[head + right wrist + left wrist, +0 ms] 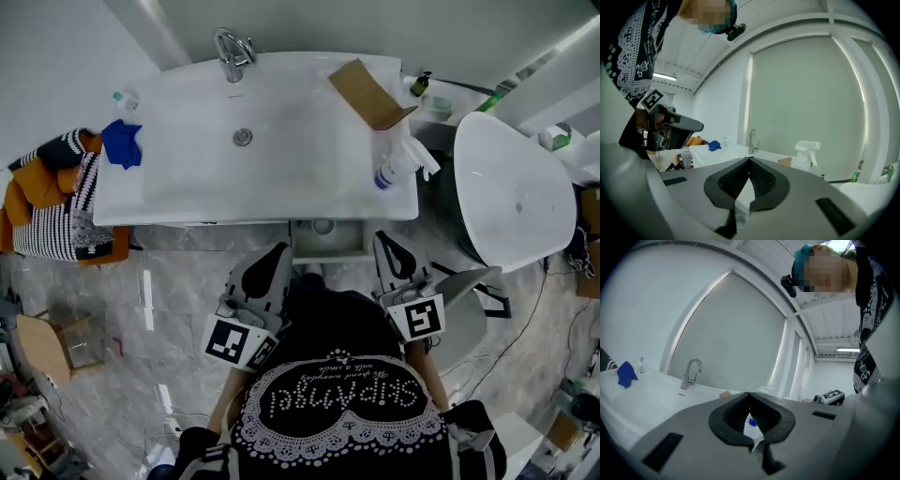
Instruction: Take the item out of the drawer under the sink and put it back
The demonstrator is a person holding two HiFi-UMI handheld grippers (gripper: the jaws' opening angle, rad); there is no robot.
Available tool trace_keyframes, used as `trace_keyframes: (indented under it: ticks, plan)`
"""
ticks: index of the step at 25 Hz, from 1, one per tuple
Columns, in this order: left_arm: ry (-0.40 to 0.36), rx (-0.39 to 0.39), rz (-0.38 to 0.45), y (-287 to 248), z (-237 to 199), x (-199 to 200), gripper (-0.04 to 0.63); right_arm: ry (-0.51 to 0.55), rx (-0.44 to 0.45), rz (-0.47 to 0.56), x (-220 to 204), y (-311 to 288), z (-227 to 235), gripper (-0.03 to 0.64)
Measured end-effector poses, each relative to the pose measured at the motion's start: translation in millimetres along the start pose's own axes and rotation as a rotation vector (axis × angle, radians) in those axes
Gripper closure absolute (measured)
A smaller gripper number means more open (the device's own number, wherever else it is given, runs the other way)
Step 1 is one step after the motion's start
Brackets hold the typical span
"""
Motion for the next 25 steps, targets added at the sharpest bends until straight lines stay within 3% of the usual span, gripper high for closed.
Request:
trace_keyframes:
  ticks: [25]
  plan:
    - [-0.025, -0.005, 0.003, 7.1, 3.4, -2.9, 0.591, -0.055, 0.033, 0.004, -14.0, 11.6, -4.2, 0.597]
Point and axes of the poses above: the fingertips, and each gripper's own axes: y backward along the fingers, z to its right, x out of its top, the point moved 10 cm from there along y, backward along the fingers, and after that the axes turned 9 degrees about -y, right-handed, at the moved point
